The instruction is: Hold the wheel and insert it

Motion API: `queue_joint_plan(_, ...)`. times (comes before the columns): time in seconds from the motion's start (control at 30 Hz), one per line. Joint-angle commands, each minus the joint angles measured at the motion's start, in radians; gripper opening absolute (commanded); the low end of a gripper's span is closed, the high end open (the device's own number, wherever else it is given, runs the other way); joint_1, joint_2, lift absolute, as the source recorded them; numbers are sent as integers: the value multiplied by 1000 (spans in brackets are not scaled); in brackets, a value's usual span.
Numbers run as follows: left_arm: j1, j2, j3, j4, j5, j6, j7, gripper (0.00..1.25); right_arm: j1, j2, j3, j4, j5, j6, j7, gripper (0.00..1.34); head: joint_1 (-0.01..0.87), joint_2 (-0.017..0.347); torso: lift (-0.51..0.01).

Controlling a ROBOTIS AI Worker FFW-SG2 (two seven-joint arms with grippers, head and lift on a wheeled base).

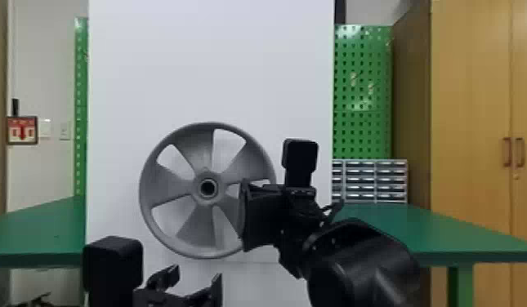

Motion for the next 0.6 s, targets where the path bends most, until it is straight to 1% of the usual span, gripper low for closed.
queue_joint_plan(0.0, 2, 0, 3, 0, 3, 0, 0, 755, 67, 1, -15, -141, 26, 43, 0, 1339, 0, 25, -489)
queue_joint_plan(0.23, 4, 2, 6, -2, 9, 2, 0, 753, 165, 1, -38, -279, 72, 72, 1, 1339, 0, 25, -489)
queue_joint_plan(0.33, 4, 2, 8, -2, 12, 2, 0, 755, 207, 1, -39, -331, 117, 75, 4, 1339, 0, 25, -489)
queue_joint_plan(0.37, 2, 2, 9, -2, 14, 2, 0, 755, 219, 1, -42, -342, 126, 74, 10, 1339, 0, 25, -489)
queue_joint_plan(0.43, 2, 2, 9, -2, 14, 2, 0, 753, 248, 1, -59, -360, 144, 74, 47, 1339, 0, 25, -489)
queue_joint_plan(0.57, 2, 2, 13, -3, 18, 2, 0, 755, 308, 1, -78, -406, 167, 77, 66, 1339, 0, 25, -489)
